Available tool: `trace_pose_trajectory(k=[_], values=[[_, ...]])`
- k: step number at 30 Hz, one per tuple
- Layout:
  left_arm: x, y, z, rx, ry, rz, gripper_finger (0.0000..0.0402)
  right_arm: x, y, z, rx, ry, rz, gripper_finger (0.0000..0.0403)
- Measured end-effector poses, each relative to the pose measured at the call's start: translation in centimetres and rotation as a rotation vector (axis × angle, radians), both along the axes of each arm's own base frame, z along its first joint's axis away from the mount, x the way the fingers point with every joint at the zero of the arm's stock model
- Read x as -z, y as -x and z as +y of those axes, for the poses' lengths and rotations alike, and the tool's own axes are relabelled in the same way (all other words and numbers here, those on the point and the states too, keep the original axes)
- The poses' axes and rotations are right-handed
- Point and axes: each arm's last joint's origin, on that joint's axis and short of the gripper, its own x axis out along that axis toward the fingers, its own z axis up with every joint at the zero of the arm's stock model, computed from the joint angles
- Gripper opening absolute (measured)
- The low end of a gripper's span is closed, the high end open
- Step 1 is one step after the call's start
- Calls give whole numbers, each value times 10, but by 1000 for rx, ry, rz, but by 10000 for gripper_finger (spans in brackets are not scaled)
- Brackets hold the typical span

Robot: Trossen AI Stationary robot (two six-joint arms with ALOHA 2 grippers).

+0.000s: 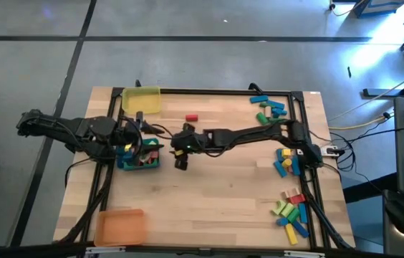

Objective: Sort blocks by size
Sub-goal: Put the green cylindrical block into the yellow bin

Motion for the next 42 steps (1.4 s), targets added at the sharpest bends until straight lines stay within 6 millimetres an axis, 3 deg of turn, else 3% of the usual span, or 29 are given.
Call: trace_pose_trajectory(k=[13, 20, 27, 34, 42], values=[[4, -5, 5, -37, -14, 33, 227, 3, 124, -7, 188, -65, -9, 195], [17, -20, 3, -36, -33, 123, 227, 1, 172, -14, 297, -81, -17, 195], [36, -40, 9, -78, -48, 241, 227, 4, 200, -33, 432, -100, 73, 195], [64, -65, 27, -102, -21, 396, 227, 6, 218, -59, 548, -101, 174, 195], [94, -84, 51, -124, 17, 533, 227, 6, 250, -91, 683, -121, 360, 195]])
